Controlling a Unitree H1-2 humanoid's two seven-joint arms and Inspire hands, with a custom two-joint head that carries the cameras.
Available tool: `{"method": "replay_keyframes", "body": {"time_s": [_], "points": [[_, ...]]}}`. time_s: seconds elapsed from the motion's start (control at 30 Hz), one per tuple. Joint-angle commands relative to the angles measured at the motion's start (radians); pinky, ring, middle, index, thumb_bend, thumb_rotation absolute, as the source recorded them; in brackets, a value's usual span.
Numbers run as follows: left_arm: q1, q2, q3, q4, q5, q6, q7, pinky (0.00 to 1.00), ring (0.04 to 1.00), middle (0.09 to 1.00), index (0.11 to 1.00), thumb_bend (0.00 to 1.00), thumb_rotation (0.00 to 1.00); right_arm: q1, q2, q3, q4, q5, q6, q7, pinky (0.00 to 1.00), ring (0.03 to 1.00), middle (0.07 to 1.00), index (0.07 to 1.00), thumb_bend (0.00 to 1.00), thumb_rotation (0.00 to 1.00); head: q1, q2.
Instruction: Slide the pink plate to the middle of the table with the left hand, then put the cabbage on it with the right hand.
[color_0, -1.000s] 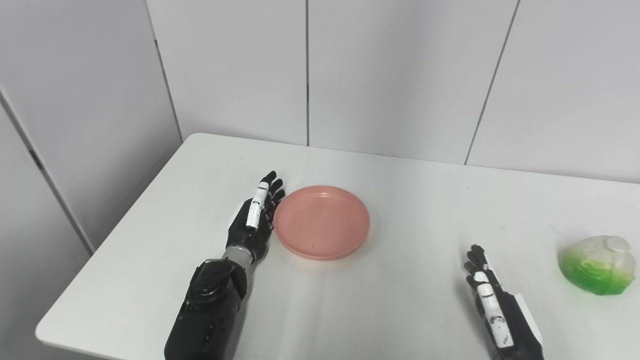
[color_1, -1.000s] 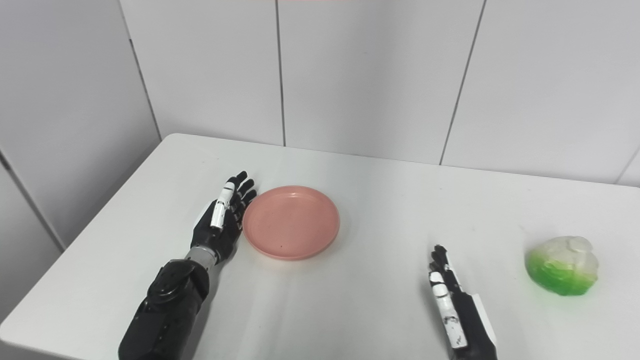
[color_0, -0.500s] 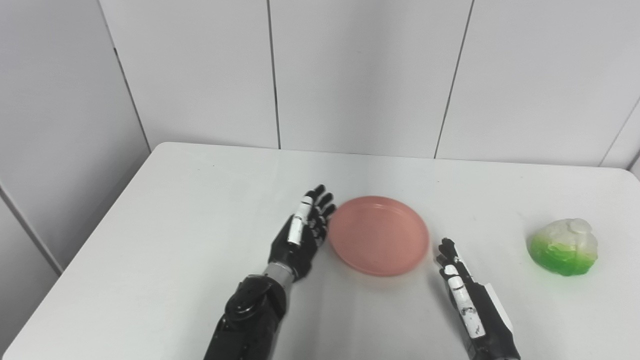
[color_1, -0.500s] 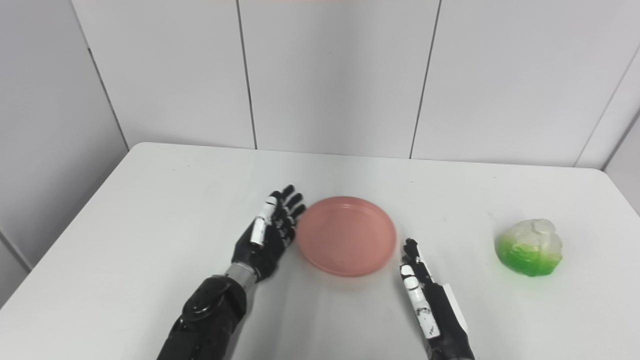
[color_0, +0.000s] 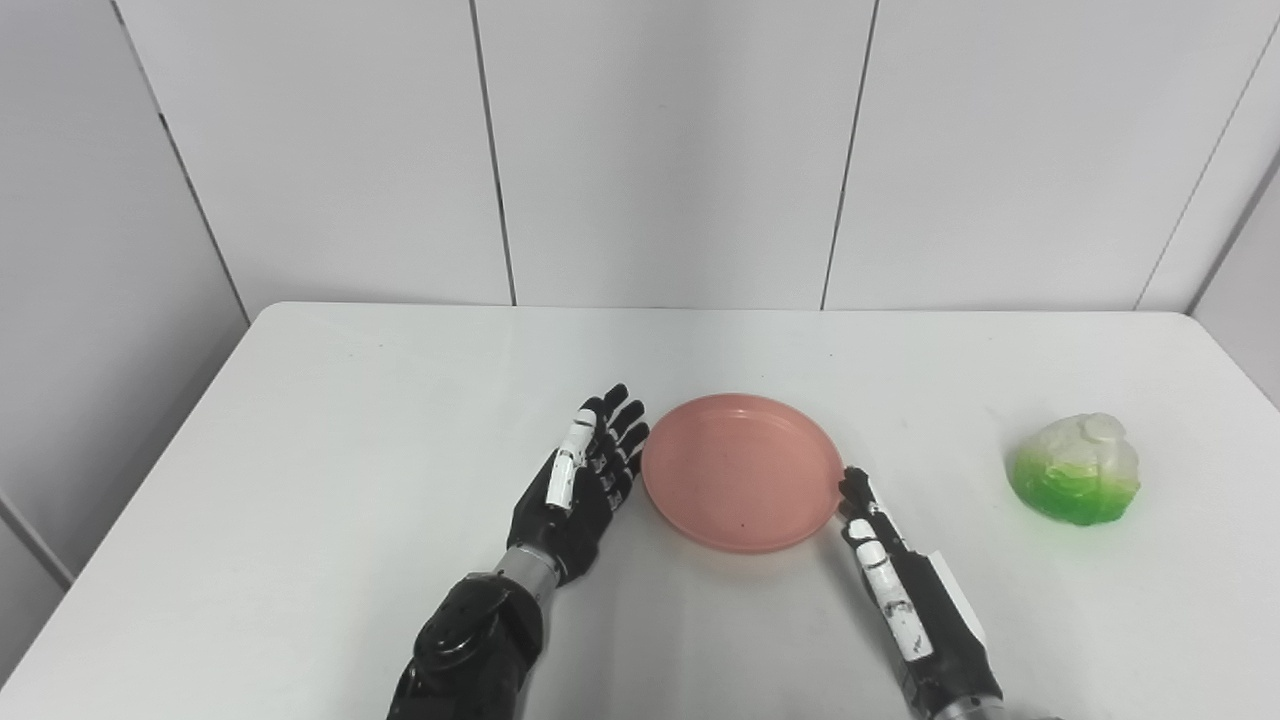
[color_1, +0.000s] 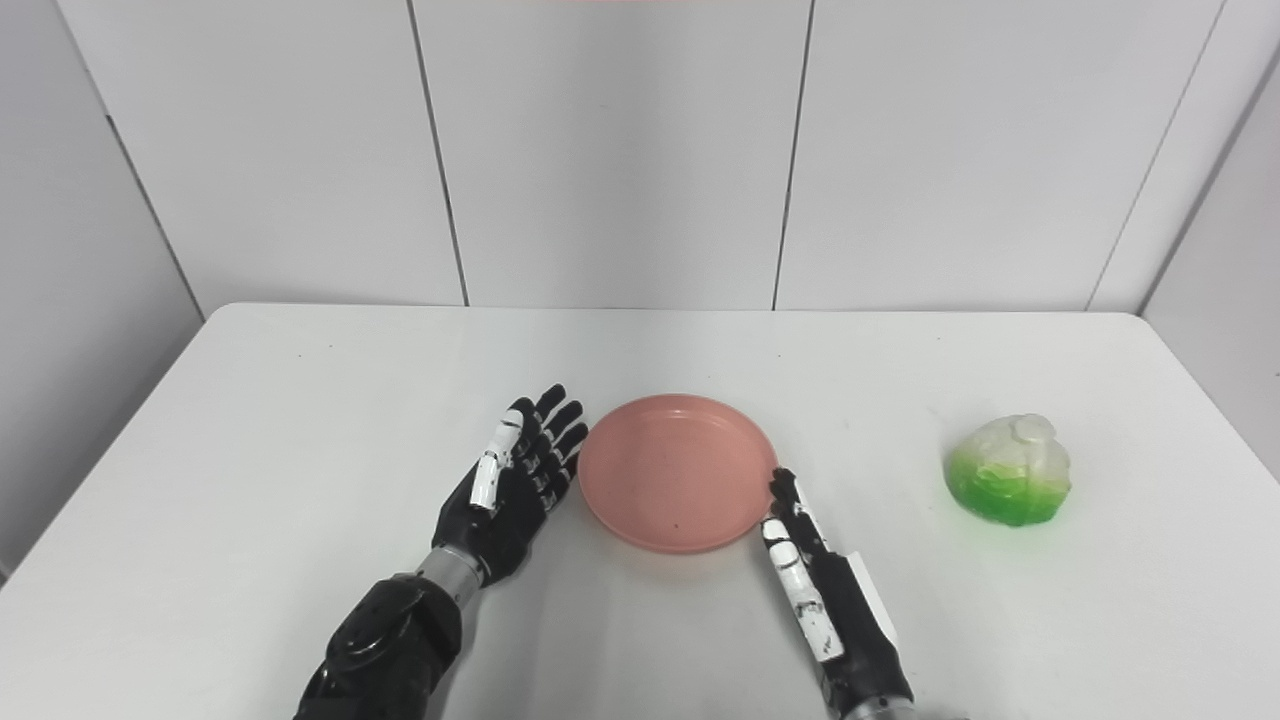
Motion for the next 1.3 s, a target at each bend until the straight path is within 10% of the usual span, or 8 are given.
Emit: {"method": "replay_keyframes", "body": {"time_s": [0.0, 0.33, 0.63, 1.0, 1.27], "points": [[0.010, 0.000, 0.001, -0.010, 0.001, 0.032, 0.001, 1.00, 1.000, 1.000, 0.991, 0.36, 1.00, -0.012, 0.008, 0.004, 0.003, 0.003, 0.000, 0.005, 1.00, 0.997, 1.000, 1.000, 0.27, 1.00, -0.008, 0.000], [0.028, 0.015, 0.017, -0.012, 0.011, 0.009, -0.002, 1.00, 1.000, 0.999, 0.993, 0.35, 1.00, -0.011, -0.005, -0.016, -0.017, -0.052, -0.033, -0.036, 1.00, 0.990, 0.998, 0.998, 0.29, 1.00, -0.074, -0.003], [0.035, 0.018, 0.039, 0.002, 0.003, -0.021, -0.017, 1.00, 0.997, 0.998, 0.996, 0.36, 1.00, -0.004, -0.002, -0.049, -0.170, -0.236, 0.067, -0.125, 0.97, 1.000, 0.999, 0.999, 0.77, 1.00, -0.125, -0.008], [0.034, 0.037, 0.055, 0.028, -0.005, -0.052, -0.046, 1.00, 0.987, 0.991, 0.991, 0.37, 1.00, -0.033, -0.051, -0.092, -0.331, -0.300, 0.204, -0.104, 0.94, 0.979, 0.997, 1.000, 0.86, 1.00, -0.218, -0.019], [0.027, 0.060, 0.065, 0.101, -0.010, -0.117, -0.091, 0.96, 0.963, 0.969, 0.962, 0.40, 1.00, -0.080, -0.093, -0.111, -0.351, -0.446, 0.165, -0.156, 0.89, 0.935, 0.959, 0.993, 0.90, 1.00, -0.302, -0.038]]}}
